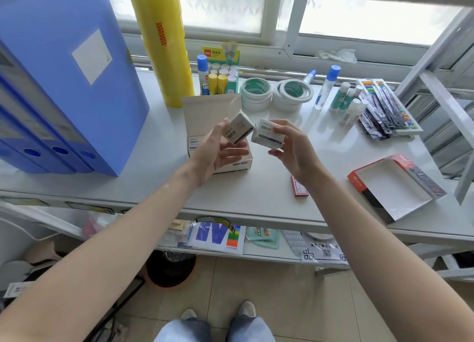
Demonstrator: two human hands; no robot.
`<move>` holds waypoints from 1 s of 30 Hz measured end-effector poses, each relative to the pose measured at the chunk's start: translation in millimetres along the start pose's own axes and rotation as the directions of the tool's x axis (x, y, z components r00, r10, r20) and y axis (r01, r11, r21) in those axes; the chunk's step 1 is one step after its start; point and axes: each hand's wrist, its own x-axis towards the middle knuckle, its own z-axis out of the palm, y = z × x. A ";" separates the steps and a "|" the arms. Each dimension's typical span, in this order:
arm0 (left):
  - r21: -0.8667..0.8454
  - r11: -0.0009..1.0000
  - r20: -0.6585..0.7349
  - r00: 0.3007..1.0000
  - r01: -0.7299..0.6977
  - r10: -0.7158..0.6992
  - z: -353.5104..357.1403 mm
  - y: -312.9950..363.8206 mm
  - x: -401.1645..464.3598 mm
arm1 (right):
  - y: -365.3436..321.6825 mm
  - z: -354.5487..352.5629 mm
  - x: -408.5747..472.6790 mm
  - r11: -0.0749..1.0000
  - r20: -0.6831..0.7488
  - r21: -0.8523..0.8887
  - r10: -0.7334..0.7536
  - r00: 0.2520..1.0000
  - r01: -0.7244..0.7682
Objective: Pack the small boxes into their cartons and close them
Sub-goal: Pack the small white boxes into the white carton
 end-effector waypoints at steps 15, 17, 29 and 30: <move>-0.009 0.999 -0.016 0.999 0.041 -0.041 -8.9 0.7 -1.7 | 3.3 10.1 -3.8 0.998 0.040 0.051 -0.032 0.999 0.030; 0.007 0.999 -0.034 0.998 0.044 -0.044 -9.7 -1.4 -1.3 | 2.1 11.9 -3.8 0.998 0.018 0.059 -0.025 1.000 0.024; 0.311 0.947 0.022 0.997 -0.077 0.074 -17.8 0.0 -1.2 | -3.3 10.7 -4.7 0.991 0.099 -0.022 -0.132 0.986 0.134; 0.336 0.938 0.029 0.996 -0.088 0.084 -18.8 0.3 -1.7 | -3.7 12.0 -5.1 0.985 0.110 -0.078 -0.144 0.983 0.153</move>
